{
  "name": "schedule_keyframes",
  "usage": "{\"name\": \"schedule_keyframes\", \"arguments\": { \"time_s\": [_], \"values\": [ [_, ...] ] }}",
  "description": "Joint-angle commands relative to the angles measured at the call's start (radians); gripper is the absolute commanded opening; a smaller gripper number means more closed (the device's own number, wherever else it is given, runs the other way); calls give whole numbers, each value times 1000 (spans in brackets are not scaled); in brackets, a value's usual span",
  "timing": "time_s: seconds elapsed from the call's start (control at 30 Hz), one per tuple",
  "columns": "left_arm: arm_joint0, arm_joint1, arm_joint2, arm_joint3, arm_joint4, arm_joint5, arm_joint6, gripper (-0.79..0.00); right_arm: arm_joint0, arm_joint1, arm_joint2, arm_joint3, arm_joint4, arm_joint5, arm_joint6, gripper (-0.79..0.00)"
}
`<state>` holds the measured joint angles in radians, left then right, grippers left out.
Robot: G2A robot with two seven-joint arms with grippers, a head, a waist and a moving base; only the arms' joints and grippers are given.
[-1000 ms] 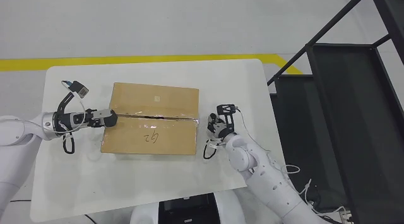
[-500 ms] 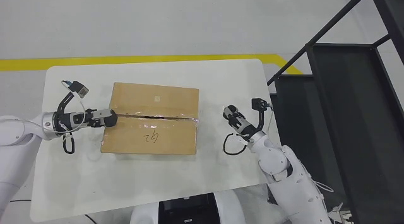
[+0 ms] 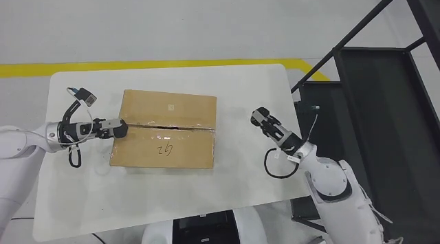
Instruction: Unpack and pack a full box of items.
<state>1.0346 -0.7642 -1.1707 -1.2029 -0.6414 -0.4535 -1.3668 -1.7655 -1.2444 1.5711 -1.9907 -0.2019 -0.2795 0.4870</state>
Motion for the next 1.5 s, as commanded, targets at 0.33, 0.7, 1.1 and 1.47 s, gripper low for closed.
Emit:
{"name": "schedule_keyframes", "arguments": {
  "time_s": [0.33,0.7,1.1,1.47],
  "values": [
    [0,0,0,0,0,0,0,0,-12,12,-20,-121,242,-85,162,-785],
    [0,0,0,0,0,0,0,0,167,4,-245,-131,304,-26,209,-785],
    [13,-1,0,-17,16,12,35,0,422,-34,-494,2,262,67,81,-785],
    [0,-15,24,-45,91,39,78,0,324,-22,-481,-15,166,50,31,-785]
  ]
}}
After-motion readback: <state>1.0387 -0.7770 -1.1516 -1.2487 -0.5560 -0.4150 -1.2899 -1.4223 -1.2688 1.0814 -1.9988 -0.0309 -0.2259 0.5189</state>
